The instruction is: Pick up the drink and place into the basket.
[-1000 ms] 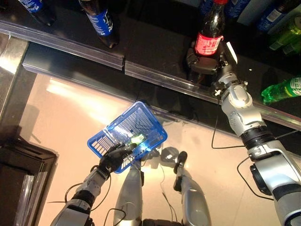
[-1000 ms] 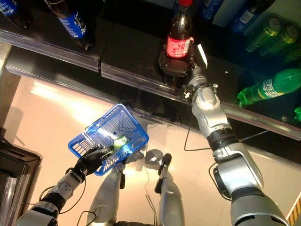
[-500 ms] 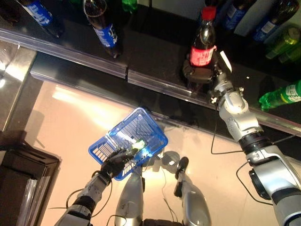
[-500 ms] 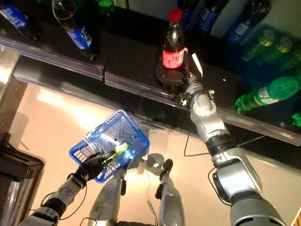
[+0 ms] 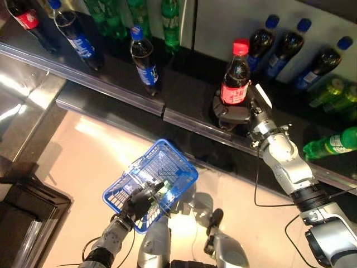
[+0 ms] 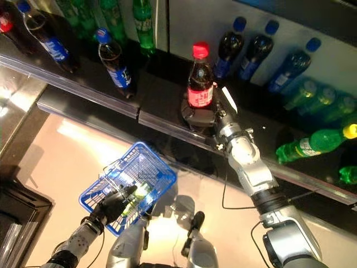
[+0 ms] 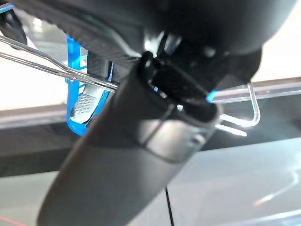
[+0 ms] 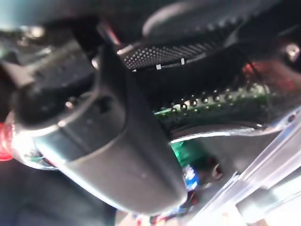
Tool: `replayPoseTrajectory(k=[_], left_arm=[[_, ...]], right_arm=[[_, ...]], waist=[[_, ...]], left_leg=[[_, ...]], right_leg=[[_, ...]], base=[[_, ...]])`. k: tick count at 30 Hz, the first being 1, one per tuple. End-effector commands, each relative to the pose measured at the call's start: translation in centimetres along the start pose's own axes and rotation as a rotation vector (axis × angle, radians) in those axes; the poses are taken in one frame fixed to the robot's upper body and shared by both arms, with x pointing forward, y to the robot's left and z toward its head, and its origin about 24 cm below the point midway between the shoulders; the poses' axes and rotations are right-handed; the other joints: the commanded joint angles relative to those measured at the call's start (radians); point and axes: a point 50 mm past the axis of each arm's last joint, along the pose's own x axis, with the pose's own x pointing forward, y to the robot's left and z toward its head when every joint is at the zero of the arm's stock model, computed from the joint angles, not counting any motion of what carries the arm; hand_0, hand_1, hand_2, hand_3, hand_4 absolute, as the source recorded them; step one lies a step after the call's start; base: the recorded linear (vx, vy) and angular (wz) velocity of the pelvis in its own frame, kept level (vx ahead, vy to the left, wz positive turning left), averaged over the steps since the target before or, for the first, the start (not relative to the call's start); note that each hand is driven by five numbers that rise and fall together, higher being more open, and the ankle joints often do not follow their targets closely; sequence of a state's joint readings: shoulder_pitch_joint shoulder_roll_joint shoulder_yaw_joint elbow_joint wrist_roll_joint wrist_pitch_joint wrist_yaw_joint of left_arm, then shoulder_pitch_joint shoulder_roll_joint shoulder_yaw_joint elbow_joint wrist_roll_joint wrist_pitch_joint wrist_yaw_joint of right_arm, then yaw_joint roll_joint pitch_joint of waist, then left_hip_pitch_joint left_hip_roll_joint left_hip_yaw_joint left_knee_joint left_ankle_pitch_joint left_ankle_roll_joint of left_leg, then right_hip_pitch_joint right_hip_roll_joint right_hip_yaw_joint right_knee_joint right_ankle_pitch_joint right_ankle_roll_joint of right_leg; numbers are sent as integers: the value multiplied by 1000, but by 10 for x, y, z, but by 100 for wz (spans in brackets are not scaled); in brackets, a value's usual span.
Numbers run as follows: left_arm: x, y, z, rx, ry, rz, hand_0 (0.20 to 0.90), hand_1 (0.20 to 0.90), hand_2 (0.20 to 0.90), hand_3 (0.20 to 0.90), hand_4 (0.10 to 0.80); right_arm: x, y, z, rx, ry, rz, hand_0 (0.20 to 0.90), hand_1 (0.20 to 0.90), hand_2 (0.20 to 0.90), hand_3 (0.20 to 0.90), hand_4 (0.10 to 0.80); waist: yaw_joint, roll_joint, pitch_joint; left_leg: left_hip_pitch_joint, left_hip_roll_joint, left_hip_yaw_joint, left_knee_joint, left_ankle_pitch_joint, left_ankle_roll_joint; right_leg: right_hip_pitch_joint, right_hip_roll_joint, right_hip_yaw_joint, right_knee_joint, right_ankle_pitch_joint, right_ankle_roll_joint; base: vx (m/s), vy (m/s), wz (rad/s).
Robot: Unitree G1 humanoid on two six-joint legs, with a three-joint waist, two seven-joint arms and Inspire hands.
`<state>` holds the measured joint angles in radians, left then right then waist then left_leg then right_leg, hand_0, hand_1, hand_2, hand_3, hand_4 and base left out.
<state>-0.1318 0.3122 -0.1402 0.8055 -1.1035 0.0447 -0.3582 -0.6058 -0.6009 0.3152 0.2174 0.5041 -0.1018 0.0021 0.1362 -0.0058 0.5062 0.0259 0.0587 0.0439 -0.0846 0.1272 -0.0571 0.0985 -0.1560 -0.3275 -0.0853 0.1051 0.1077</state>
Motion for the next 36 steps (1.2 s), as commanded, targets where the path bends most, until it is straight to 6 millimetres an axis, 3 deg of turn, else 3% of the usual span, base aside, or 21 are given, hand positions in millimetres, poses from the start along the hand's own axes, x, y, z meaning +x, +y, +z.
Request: replayPoseTrajectory(k=[1, 5, 21, 36], left_arm=[[2, -26, 2, 6, -94, -215, 300, 300, 300, 200, 100], [3, -40, 10, -12, -142, -297, 300, 300, 300, 200, 100], [-5, -135, 53, 0, -284, -667, 300, 300, 300, 200, 100], [-32, -181, 69, 39, -286, -908, 300, 300, 300, 200, 100]], right_arm=[[-3, 7, 31, 46, -221, 42, 300, 300, 300, 200, 100], [-5, 19, 30, 64, -229, 81, 300, 300, 300, 200, 100], [-12, 70, 26, 217, -250, 329, 300, 300, 300, 200, 100], [-16, 105, 28, 236, -269, 458, 300, 300, 300, 200, 100]], waist=[[23, -22, -357], [36, -24, -367], [125, -61, -377], [190, -80, -390]], left_leg=[[33, -17, 35, 0, -94, -14], [44, -17, 18, -3, -94, -12], [51, -27, -59, -3, -90, -11], [38, -42, -104, -3, -87, -9]], right_leg=[[8, -13, -30, 21, -46, 33], [29, -5, -42, 20, -58, 26], [89, 19, -106, 12, -78, 16], [109, 22, -142, 5, -82, 22]], base=[[0, 0, 0], [-5, -11, 1], [-12, -48, 15], [5, -20, 10]])
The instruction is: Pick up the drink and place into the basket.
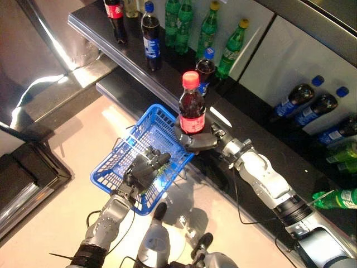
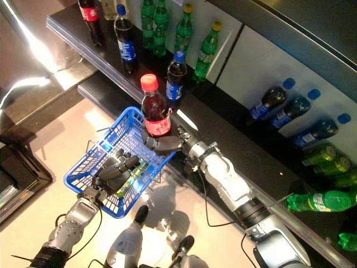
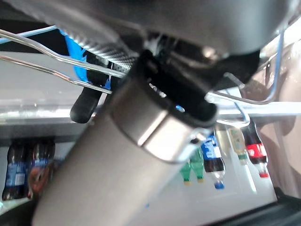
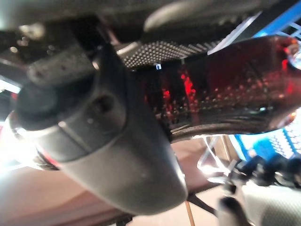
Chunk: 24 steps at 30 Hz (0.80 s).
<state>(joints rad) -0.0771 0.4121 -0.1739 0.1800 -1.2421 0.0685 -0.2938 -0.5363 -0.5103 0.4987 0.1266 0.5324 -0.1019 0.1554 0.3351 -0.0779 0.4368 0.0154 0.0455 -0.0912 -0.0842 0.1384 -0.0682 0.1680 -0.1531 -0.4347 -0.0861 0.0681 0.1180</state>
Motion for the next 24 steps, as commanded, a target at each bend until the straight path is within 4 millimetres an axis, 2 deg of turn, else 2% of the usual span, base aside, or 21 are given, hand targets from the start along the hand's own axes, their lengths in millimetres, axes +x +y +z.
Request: replayPoseTrajectory(k=[1, 5, 12, 21, 24], left_arm=[[17, -81, 16, -35, -112, -475, 300, 300, 300, 200, 100], [14, -97, 19, -34, -102, -557, 300, 300, 300, 200, 100], [10, -115, 17, -43, -55, -662, 300, 300, 300, 200, 100], [4, -127, 14, -60, -11, -750, 300, 300, 300, 200, 100], [2, -134, 13, -72, 9, -793, 300, 300, 300, 200, 100]], right_arm=[[9, 32, 43, 47, -311, 126, 300, 300, 300, 200, 100], [11, 38, 38, 29, -292, 137, 300, 300, 300, 200, 100], [14, 45, 36, 13, -282, 148, 300, 300, 300, 200, 100], [16, 50, 33, -30, -280, 151, 300, 300, 300, 200, 100], [18, 49, 29, -106, -266, 134, 300, 300, 300, 200, 100]], waist=[[-4, -9, -321], [15, -11, -321], [40, -15, -319], [59, -13, -325], [72, -11, -325]], left_leg=[[48, -29, 27, -3, -98, 2], [43, -31, 14, -3, -93, 0], [39, -39, -14, -3, -89, 0], [35, -44, -37, -3, -85, 0], [38, -45, -45, -3, -86, -1]], right_leg=[[40, 19, -38, 5, -46, 12], [45, 19, -48, 6, -47, 12], [51, 20, -64, 6, -48, 12], [55, 16, -72, 8, -48, 15], [60, 16, -76, 9, -51, 15]], base=[[11, -17, 4], [0, 0, 0], [11, -11, 8], [9, -6, 5], [0, 0, 0]])
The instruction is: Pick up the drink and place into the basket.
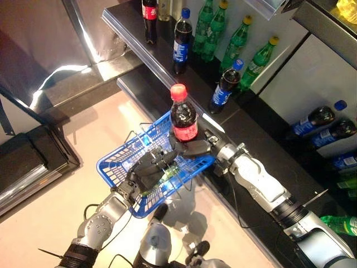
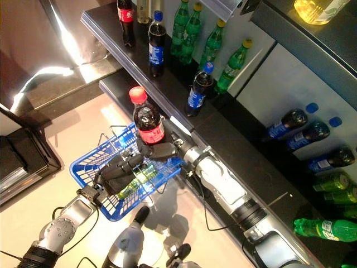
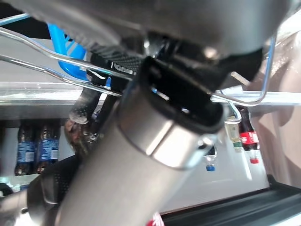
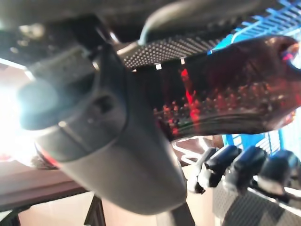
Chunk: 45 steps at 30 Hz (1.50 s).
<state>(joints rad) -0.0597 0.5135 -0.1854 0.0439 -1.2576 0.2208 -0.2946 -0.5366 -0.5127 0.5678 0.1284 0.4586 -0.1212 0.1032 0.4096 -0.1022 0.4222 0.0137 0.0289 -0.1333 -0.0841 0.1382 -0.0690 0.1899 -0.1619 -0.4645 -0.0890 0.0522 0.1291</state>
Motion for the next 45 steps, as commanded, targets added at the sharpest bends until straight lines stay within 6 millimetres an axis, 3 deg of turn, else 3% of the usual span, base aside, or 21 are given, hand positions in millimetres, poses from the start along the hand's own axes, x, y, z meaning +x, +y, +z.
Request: replayPoseTrajectory(k=[1, 11, 20, 36, 45], left_arm=[[16, -117, 14, -64, -150, -722, 300, 300, 300, 200, 100], [8, -130, 13, -56, -106, -841, 300, 300, 300, 200, 100], [2, -141, 11, -33, -61, -939, 300, 300, 300, 200, 100], [-5, -152, 7, -12, -19, -1046, 300, 300, 300, 200, 100], [-7, -157, 7, 10, 0, -1087, 300, 300, 300, 200, 100]], right_arm=[[17, 33, 38, -55, -287, 103, 300, 300, 300, 200, 100], [16, 16, 8, -300, -103, 32, 300, 300, 300, 200, 100], [10, 3, -23, -382, 59, -18, 300, 300, 300, 200, 100], [6, 0, -49, -447, 208, -36, 300, 300, 300, 200, 100], [9, -3, -51, -604, 253, -4, 300, 300, 300, 200, 100]], waist=[[0, 13, -311], [28, 8, -317], [52, 3, -318], [72, 10, -326], [81, 9, -326]], left_leg=[[40, -29, -5, -3, -86, -1], [35, -33, -31, -3, -83, -4], [32, -35, -56, -3, -82, -7], [32, -41, -82, -3, -80, -6], [31, -43, -91, -3, -79, -6]], right_leg=[[39, 24, -48, 13, -36, 4], [46, 21, -67, 13, -36, 7], [50, 17, -86, 18, -36, 9], [55, 7, -103, 28, -36, 12], [56, 8, -105, 29, -38, 11]], base=[[25, -13, 4], [15, -8, 7], [16, -20, 11], [6, 0, 3], [0, 0, 0]])
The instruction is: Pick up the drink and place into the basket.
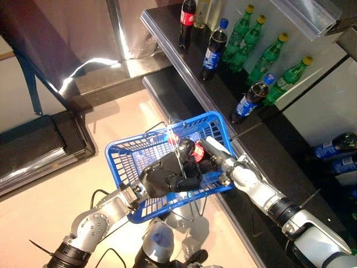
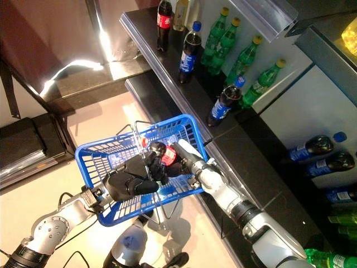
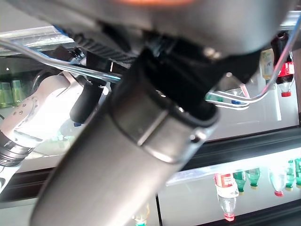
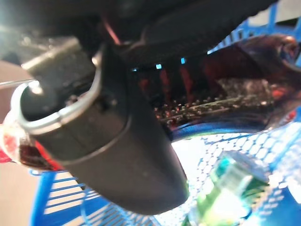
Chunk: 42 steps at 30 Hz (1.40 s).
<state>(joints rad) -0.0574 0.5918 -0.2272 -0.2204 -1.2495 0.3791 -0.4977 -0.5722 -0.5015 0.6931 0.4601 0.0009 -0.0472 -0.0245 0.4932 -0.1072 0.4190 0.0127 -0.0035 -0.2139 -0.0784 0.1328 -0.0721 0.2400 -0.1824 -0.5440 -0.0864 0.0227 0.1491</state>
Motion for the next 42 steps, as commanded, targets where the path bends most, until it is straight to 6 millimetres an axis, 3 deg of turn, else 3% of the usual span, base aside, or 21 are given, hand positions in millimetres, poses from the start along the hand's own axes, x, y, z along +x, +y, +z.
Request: replayPoseTrajectory(k=[1, 15, 29, 42], left_arm=[[33, -89, 19, 21, -197, -670, 300, 300, 300, 200, 100], [34, -92, 16, 17, -173, -704, 300, 300, 300, 200, 100], [37, -98, 14, 21, -149, -760, 300, 300, 300, 200, 100], [37, -107, 13, 65, -120, -837, 300, 300, 300, 200, 100]], right_arm=[[13, -5, 34, -159, -151, -24, 300, 300, 300, 200, 100], [23, -1, 39, -435, -114, 18, 300, 300, 300, 200, 100], [30, 10, 53, -519, -158, 89, 300, 300, 300, 200, 100], [34, 29, 44, -526, -101, 191, 300, 300, 300, 200, 100]], waist=[[-1, 14, -324], [13, 7, -329], [23, 10, -334], [36, 8, -343]], left_leg=[[31, -11, -12, -9, -73, -3], [38, -3, -20, -9, -94, -11], [34, -5, -30, -9, -90, -11], [33, -10, -42, -9, -88, -9]], right_leg=[[6, 28, -26, 27, -9, -9], [18, 43, -12, 23, -31, -9], [17, 42, -19, 26, -31, -10], [19, 42, -26, 24, -30, -12]], base=[[3, -8, 5], [15, -15, 2], [0, 0, 0], [0, 0, 0]])
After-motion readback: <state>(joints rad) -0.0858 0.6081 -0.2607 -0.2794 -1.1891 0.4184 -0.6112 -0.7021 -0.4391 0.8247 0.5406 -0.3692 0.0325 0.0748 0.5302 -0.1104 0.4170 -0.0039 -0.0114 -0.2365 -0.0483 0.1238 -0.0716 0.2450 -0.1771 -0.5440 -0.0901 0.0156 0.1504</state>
